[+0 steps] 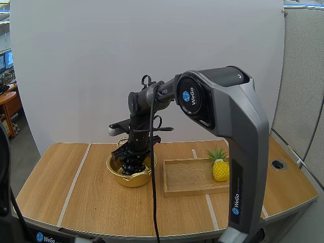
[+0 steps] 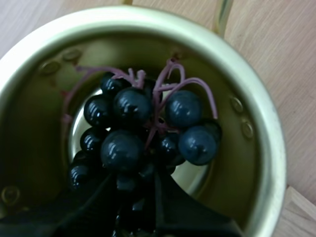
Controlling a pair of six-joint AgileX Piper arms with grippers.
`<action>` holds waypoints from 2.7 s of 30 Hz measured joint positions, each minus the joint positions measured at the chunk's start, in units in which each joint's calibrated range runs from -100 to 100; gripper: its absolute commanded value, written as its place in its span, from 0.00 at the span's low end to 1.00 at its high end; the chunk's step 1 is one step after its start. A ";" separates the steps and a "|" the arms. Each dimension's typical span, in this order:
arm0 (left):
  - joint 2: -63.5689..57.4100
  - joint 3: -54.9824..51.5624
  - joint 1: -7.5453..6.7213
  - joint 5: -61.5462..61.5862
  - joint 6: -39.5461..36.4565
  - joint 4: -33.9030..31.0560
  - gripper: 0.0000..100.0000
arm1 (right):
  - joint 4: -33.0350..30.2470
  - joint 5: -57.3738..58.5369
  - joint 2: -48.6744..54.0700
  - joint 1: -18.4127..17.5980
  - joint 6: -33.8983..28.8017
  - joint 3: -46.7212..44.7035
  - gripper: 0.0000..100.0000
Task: Open the pot, put the grape inside, and close it
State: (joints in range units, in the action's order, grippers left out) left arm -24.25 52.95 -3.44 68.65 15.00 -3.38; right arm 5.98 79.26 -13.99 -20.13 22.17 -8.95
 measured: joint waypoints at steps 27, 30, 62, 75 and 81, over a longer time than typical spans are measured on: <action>0.00 0.00 0.00 0.00 0.00 0.00 0.00 | 2.14 -2.66 -0.17 0.77 -1.08 0.03 1.00; 0.00 0.00 0.00 0.00 0.00 0.00 0.00 | 2.52 -1.50 2.89 0.77 -1.08 0.03 1.00; 0.00 0.00 0.00 0.00 0.00 0.00 0.00 | 1.80 20.06 53.09 0.77 -2.72 -3.77 1.00; 0.00 0.00 0.00 0.00 0.00 0.00 0.00 | -1.63 20.74 70.86 0.77 -3.53 -17.25 1.00; 0.00 0.00 0.00 0.00 0.00 0.00 0.00 | -5.53 20.74 79.05 0.77 -5.85 -22.13 0.58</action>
State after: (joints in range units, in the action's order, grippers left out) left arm -24.25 52.95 -3.44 68.65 15.00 -3.38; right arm 0.45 100.00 65.06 -19.37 16.31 -31.08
